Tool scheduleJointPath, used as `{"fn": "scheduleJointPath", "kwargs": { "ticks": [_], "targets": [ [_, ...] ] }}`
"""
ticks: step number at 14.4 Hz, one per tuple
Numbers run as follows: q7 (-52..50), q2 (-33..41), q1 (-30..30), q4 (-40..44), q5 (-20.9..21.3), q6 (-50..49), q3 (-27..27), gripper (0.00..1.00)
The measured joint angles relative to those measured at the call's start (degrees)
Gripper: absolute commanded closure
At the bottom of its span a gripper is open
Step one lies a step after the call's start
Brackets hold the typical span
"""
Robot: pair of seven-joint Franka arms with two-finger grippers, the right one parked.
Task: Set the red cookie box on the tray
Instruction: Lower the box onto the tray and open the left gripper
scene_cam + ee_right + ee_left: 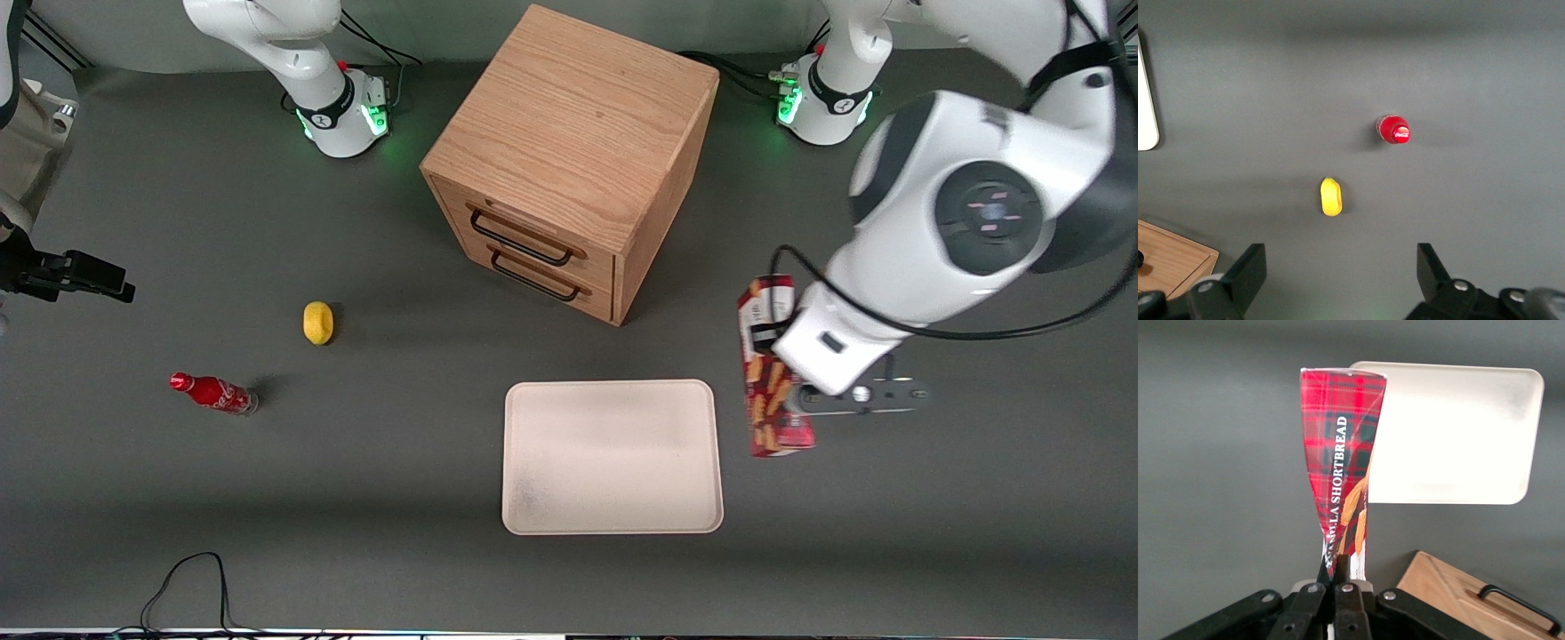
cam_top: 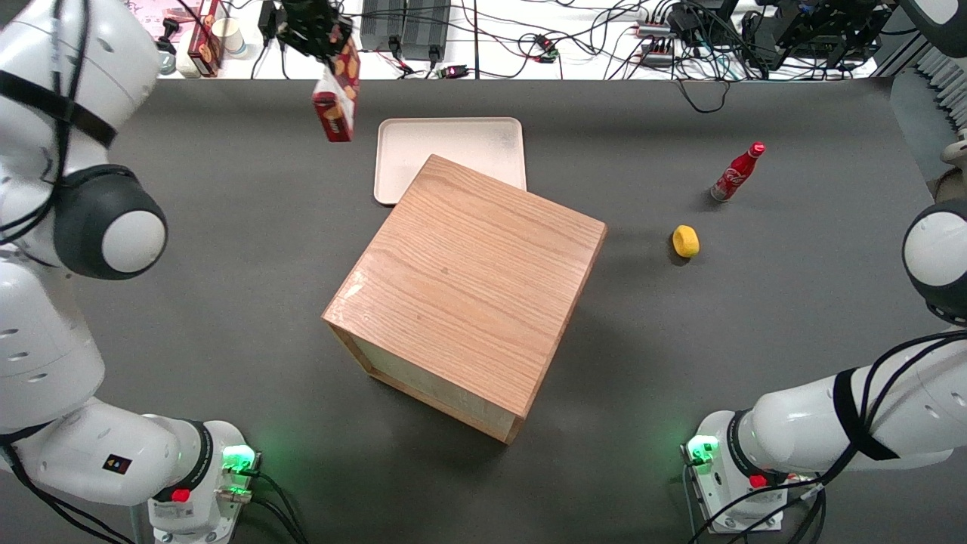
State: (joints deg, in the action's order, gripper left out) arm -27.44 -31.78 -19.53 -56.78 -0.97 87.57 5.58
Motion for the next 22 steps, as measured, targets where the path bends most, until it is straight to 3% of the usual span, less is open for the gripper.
{"fn": "scheduleJointPath", "kwargs": {
  "ticks": [7,13,21,22],
  "targets": [
    [-3.26,-7.35,-3.38,1.60,2.70,7.09,-0.68,1.00],
    [-3.26,-15.61,-3.36,-4.91,5.22,23.05,-0.95,1.00],
    [-3.50,-20.70,-3.28,-6.41,6.84,29.82,-1.04,1.00],
    [-3.71,-20.67,-3.28,-6.38,6.84,29.82,-1.02,0.44]
  ]
}}
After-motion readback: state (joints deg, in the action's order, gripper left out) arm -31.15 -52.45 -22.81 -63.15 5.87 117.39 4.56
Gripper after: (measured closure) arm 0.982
